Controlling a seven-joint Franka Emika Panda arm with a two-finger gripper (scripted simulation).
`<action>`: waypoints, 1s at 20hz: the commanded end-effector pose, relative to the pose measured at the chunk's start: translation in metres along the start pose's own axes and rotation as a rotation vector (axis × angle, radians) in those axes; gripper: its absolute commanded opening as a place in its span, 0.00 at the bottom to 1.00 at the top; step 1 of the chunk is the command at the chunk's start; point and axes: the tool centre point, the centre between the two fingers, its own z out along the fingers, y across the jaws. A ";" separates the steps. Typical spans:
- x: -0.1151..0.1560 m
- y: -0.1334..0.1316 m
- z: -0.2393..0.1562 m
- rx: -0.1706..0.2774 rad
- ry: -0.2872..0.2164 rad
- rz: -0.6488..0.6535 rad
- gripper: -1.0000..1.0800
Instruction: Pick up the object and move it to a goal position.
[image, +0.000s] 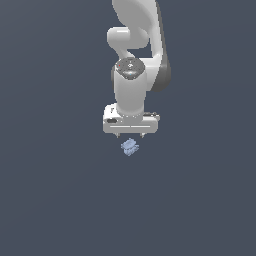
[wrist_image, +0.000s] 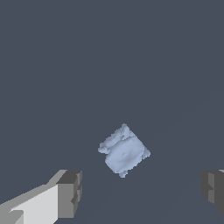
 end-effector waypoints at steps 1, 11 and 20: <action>0.000 0.000 0.000 0.000 0.000 0.000 0.96; -0.007 -0.015 0.003 0.034 -0.025 0.026 0.96; -0.007 -0.013 0.008 0.029 -0.021 -0.020 0.96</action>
